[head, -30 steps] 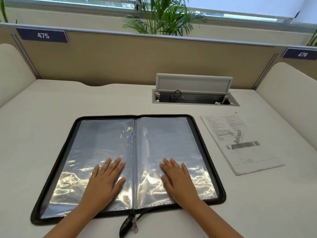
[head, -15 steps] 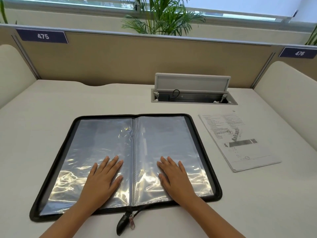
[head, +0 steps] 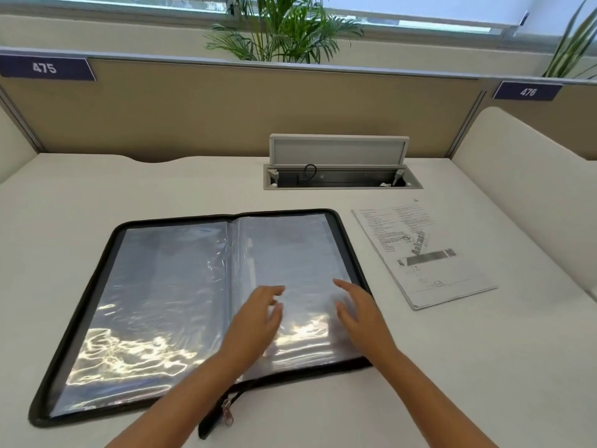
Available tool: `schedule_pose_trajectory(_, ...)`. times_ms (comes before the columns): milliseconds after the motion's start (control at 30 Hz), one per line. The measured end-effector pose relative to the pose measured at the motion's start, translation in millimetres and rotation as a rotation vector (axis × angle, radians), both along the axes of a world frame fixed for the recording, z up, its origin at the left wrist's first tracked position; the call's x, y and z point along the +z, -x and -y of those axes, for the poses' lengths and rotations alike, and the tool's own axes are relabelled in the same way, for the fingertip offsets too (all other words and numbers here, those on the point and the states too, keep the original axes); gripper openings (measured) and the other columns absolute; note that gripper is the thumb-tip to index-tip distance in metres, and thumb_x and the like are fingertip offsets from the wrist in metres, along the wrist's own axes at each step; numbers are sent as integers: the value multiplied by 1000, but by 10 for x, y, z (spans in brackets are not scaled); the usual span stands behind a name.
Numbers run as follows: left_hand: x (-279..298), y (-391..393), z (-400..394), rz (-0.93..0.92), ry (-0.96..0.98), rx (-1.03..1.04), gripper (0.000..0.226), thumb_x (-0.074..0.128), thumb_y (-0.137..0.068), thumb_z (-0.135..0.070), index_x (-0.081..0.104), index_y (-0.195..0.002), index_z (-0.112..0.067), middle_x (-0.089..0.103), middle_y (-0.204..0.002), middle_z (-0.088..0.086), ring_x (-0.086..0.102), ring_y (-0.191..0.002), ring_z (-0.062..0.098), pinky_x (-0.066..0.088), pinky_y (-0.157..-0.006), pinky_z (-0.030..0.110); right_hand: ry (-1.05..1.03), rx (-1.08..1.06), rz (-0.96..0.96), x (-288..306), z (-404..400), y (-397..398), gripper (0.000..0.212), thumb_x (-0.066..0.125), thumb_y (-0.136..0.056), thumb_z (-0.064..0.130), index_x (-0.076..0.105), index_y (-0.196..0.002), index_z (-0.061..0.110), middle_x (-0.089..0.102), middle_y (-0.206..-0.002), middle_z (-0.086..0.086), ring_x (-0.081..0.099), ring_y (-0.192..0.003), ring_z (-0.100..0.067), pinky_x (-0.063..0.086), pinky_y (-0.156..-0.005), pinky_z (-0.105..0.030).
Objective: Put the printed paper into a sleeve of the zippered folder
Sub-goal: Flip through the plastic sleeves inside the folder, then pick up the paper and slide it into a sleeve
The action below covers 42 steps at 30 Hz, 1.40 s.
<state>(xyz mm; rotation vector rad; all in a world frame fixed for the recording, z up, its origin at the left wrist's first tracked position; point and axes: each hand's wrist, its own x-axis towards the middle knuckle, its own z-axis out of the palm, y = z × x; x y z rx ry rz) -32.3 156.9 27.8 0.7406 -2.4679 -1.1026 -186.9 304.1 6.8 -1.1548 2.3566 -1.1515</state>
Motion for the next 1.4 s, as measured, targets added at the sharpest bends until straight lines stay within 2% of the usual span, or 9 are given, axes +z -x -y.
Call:
schedule_pose_trajectory(233, 116, 724, -631, 44, -576, -30, 30, 48, -92, -16, 53, -122, -16, 58, -111, 2, 64, -91, 22, 55, -86, 40, -23, -237, -79, 39, -415, 660, 38, 51, -94, 21, 47, -131, 21, 53, -131, 1, 45, -125, -15, 32, -104, -25)
schedule_pose_trajectory(367, 156, 1056, -750, 151, -857, -72, 35, 51, -92, -20, 49, -125, -6, 61, -109, 11, 63, -91, 18, 54, -78, 26, -60, -424, -67, 80, -628, 1051, 45, 49, -94, 31, 42, -135, 13, 51, -133, -8, 43, -125, -24, 36, -107, -39)
schedule_pose_trajectory(533, 178, 1400, -901, 159, -927, -90, 35, 52, -92, -27, 50, -122, -9, 51, -125, 7, 54, -110, 15, 49, -89, 25, -203, -612, -103, 135, -843, 1556, 54, 54, -91, 30, 38, -136, 5, 46, -135, -22, 38, -127, -37, 33, -106, -47)
schedule_pose_trajectory(600, 178, 1515, -973, 158, -956, -52, 6, 53, -91, -25, 54, -92, -19, 49, -108, 5, 50, -101, 15, 45, -87, 23, -281, -642, -143, 146, -904, 1741, 55, 56, -90, 30, 38, -136, 3, 44, -136, -24, 37, -129, -39, 29, -108, -47)
schedule_pose_trajectory(700, 159, 1665, -1082, 146, -1002, -17, 28, 53, -90, -22, 36, -69, -28, 39, -86, -3, 38, -93, 19, 36, -84, 26, -449, -656, -185, 153, -979, 2007, 60, 53, -91, 34, 34, -138, 3, 39, -142, -23, 33, -132, -40, 24, -110, -50)
schedule_pose_trajectory(1033, 49, 2003, -1262, 101, -1054, 114, 14, 43, -95, -21, 54, -103, -17, 55, -118, 3, 49, -115, 19, 35, -93, 26, -526, -614, -77, 167, -1024, 2415, 60, 46, -93, 42, 40, -129, -5, 48, -128, -28, 45, -120, -43, 40, -96, -44)
schedule_pose_trajectory(1133, 63, 2079, -1249, 82, -1180, 182, 28, 41, -96, -19, 50, -120, -8, 60, -112, 4, 57, -101, 16, 43, -85, 24, -616, -584, -82, 172, -1024, 2443, 57, 51, -91, 41, 45, -124, -6, 45, -127, -27, 46, -117, -43, 42, -94, -43)
schedule_pose_trajectory(1267, 94, 2192, -1178, 77, -1278, 343, 16, 45, -92, -18, 54, -83, -9, 63, -63, 0, 52, -61, 14, 38, -57, 24, -695, -523, -146, 164, -1025, 2399, 50, 52, -91, 39, 50, -119, -2, 45, -125, -21, 45, -116, -37, 44, -90, -40)
schedule_pose_trajectory(1400, 142, 2334, -1132, 183, -1266, 400, 21, 46, -87, -22, 46, -69, -10, 39, -58, 2, 28, -50, 14, 27, -52, 26, -703, -501, -176, 180, -1032, 2376, 47, 51, -92, 38, 50, -119, -1, 44, -126, -20, 43, -118, -35, 44, -90, -40)
